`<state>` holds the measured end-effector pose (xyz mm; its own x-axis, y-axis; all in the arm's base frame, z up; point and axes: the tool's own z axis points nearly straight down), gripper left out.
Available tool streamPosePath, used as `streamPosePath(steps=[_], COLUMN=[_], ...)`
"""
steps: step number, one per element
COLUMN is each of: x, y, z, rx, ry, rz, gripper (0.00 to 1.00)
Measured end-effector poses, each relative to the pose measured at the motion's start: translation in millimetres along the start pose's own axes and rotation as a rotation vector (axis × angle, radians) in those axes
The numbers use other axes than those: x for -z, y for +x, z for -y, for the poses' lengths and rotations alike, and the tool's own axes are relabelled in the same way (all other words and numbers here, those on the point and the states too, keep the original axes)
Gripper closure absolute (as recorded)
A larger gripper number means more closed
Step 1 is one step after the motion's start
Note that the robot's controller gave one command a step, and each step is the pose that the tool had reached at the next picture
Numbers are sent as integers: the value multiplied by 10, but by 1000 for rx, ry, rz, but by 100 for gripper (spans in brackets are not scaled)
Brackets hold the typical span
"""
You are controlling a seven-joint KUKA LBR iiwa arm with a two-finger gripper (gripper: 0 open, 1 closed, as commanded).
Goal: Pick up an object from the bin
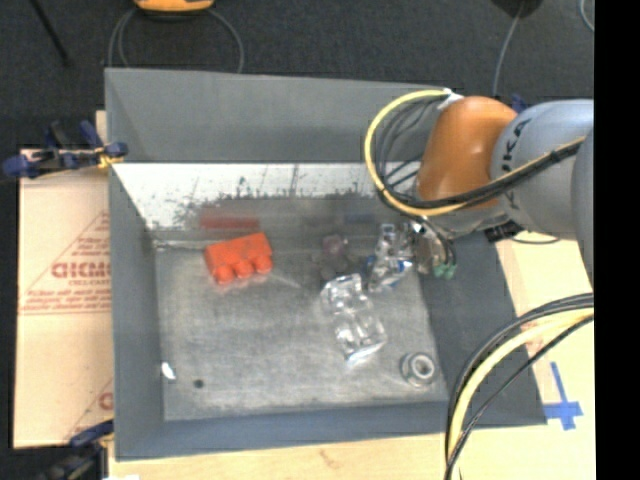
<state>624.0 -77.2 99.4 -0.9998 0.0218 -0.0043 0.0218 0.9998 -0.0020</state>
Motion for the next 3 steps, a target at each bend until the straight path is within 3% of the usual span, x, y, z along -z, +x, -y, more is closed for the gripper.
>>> streamPosePath(steps=[1,2,3], x=[0,-83,-85], y=[0,-154,-151], z=[-1,127,133], rx=[1,-294,-290], ry=[0,-2,1], rz=[0,2,1], gripper=[0,0,100])
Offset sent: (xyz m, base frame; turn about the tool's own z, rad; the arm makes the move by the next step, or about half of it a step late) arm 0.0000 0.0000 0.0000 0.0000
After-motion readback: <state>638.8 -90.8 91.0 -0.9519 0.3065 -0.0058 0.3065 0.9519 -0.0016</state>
